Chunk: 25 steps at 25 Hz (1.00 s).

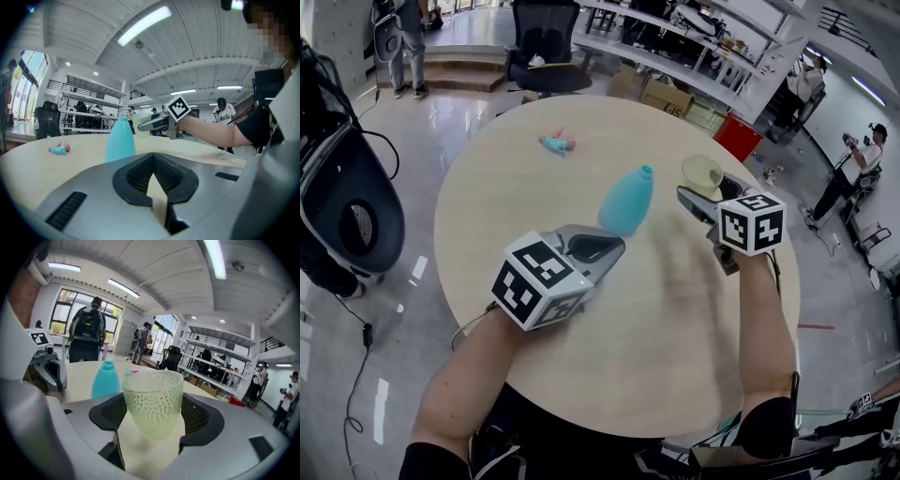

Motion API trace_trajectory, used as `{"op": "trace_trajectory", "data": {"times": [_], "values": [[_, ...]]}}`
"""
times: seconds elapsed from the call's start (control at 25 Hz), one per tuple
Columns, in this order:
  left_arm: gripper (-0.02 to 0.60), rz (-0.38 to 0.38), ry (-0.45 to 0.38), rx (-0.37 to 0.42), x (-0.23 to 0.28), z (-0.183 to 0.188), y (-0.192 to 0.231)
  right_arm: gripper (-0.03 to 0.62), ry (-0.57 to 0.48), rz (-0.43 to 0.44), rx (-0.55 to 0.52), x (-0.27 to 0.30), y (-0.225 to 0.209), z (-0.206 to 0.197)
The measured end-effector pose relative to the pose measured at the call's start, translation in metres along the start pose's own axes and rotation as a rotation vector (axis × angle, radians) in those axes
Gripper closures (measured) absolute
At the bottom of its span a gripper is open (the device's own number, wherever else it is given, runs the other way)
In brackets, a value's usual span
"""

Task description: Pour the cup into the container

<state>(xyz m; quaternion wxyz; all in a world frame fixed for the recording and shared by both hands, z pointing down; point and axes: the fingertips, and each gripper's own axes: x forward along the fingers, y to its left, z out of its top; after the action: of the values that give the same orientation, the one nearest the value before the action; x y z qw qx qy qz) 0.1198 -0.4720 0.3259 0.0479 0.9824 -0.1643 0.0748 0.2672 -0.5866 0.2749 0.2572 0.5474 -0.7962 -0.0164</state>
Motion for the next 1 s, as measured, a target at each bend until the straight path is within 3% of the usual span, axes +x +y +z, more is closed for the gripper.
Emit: {"op": "trace_trajectory", "data": {"times": [0.2, 0.48, 1.0], "values": [[0.583, -0.007, 0.000, 0.001, 0.002, -0.001, 0.003, 0.227, -0.029, 0.019, 0.256, 0.000, -0.021, -0.031], [0.583, -0.016, -0.001, 0.003, 0.004, -0.004, 0.003, 0.227, -0.015, 0.020, 0.424, 0.007, -0.035, -0.066], [0.583, -0.022, -0.002, 0.003, 0.003, -0.001, -0.001, 0.227, -0.004, 0.020, 0.451, 0.001, -0.038, -0.087]]}}
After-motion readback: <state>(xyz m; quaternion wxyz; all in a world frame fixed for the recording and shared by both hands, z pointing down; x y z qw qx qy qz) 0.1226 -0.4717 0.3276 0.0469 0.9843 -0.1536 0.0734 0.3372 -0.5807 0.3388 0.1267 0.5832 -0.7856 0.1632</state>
